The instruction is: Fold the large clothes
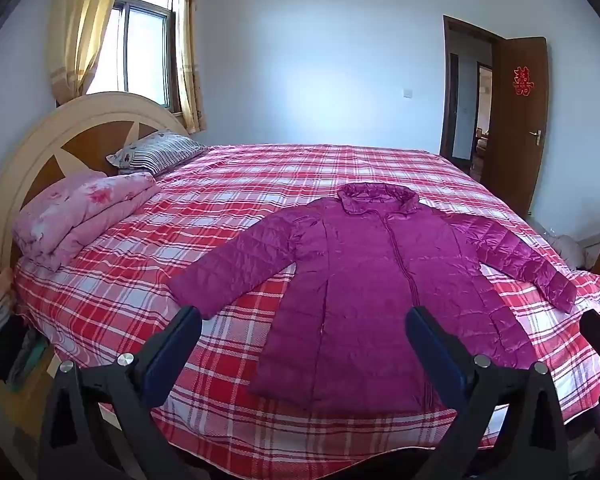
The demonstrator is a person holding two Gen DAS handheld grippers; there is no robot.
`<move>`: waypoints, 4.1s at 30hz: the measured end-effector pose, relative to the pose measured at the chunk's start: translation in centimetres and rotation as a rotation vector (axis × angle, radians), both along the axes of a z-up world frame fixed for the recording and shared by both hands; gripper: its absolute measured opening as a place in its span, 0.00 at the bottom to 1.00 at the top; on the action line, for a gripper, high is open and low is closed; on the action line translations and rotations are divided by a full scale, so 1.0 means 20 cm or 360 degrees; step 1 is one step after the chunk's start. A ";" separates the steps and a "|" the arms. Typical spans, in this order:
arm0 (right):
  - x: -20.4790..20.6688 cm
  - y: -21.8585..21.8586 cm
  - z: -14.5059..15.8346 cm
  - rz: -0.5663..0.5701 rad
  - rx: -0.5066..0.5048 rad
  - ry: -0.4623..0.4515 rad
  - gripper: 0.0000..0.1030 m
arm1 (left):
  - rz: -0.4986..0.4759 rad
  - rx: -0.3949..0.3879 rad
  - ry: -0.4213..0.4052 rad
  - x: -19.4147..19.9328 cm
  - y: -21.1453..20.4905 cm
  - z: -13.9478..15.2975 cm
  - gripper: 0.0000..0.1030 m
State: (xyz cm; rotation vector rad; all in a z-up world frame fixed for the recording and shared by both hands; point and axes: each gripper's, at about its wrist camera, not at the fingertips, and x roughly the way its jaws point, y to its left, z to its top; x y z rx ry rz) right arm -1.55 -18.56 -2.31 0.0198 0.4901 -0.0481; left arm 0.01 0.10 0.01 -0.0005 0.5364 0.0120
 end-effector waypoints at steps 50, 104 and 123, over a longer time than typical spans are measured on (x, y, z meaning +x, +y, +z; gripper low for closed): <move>0.03 0.03 -0.06 0.0014 0.0026 0.0038 1.00 | 0.0047 0.0025 0.0055 0.06 0.06 -0.05 0.99; 0.28 -0.20 -0.28 -0.0168 0.0004 0.0199 1.00 | -0.0070 0.0261 0.0166 0.38 -0.03 -0.19 0.99; 0.55 -0.66 -0.46 -0.0483 -0.0107 0.0255 1.00 | -0.0212 0.0374 0.0165 0.86 -0.35 -0.35 0.99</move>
